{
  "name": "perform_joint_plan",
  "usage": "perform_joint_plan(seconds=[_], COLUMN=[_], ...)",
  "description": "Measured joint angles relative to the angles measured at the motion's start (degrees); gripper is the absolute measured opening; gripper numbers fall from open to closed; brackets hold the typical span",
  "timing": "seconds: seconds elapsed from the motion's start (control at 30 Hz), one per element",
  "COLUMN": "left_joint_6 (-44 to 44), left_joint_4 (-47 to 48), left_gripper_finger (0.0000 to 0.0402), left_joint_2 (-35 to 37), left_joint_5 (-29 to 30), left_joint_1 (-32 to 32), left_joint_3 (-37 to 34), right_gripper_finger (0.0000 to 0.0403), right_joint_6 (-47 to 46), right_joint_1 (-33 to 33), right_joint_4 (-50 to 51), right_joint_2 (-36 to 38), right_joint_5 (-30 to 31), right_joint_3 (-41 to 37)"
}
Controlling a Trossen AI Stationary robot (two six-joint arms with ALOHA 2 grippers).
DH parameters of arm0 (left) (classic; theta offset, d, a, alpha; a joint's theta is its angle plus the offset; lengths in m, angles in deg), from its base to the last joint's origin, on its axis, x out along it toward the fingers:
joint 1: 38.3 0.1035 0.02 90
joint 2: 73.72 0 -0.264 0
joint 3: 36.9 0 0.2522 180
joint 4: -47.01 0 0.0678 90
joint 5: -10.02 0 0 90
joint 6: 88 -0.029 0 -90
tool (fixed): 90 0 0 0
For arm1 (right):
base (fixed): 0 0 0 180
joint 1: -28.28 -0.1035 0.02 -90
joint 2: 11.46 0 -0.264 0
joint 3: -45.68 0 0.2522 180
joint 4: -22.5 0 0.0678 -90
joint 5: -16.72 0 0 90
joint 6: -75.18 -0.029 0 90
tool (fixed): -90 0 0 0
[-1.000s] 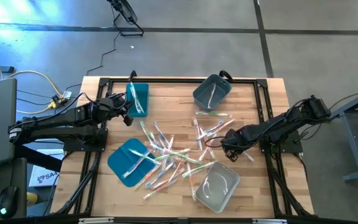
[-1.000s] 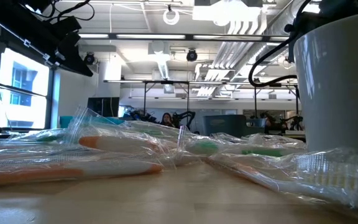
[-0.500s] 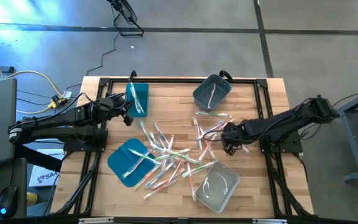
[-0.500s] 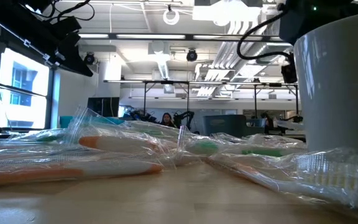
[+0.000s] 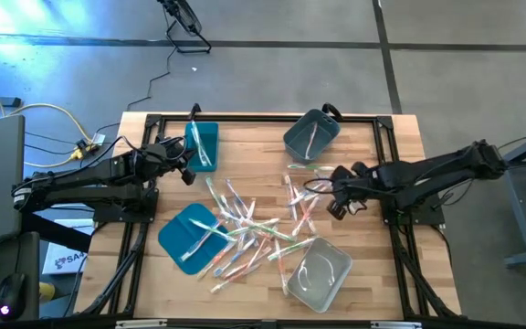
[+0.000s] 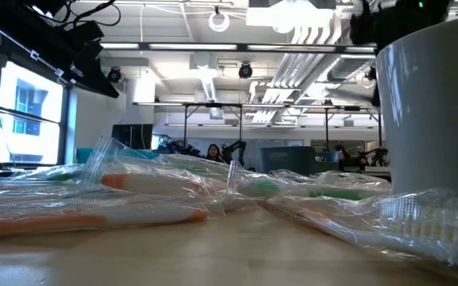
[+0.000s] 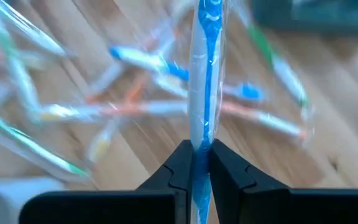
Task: Pick & Place Toothbrushes
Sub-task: Put the blue toothbrush into the light gray bin
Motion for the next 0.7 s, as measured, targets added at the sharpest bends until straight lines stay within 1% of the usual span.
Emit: perform_joint_plan(seconds=[0.2, 0.33, 0.53, 0.7], left_joint_6=[0.0, 0.0, 0.0, 0.0], left_joint_4=[0.0, 0.0, 0.0, 0.0], left_gripper_finger=[0.0006, 0.0006, 0.0006, 0.0006], left_joint_2=[0.0, 0.0, 0.0, 0.0], left_joint_5=[0.0, 0.0, 0.0, 0.0], left_joint_1=[0.0, 0.0, 0.0, 0.0], left_joint_3=[0.0, 0.0, 0.0, 0.0], right_gripper_finger=[0.0027, 0.0027, 0.0027, 0.0027], right_joint_6=[7.2, 15.9, 28.2, 34.4], right_joint_1=[0.0, 0.0, -0.3, -2.8], right_joint_4=[-1.7, -7.1, -16.6, -22.3], right_joint_2=[0.4, 0.4, 0.4, -0.5], right_joint_5=[1.2, 0.8, -5.0, -6.5], right_joint_3=[7.7, 11.0, 12.8, 12.8])
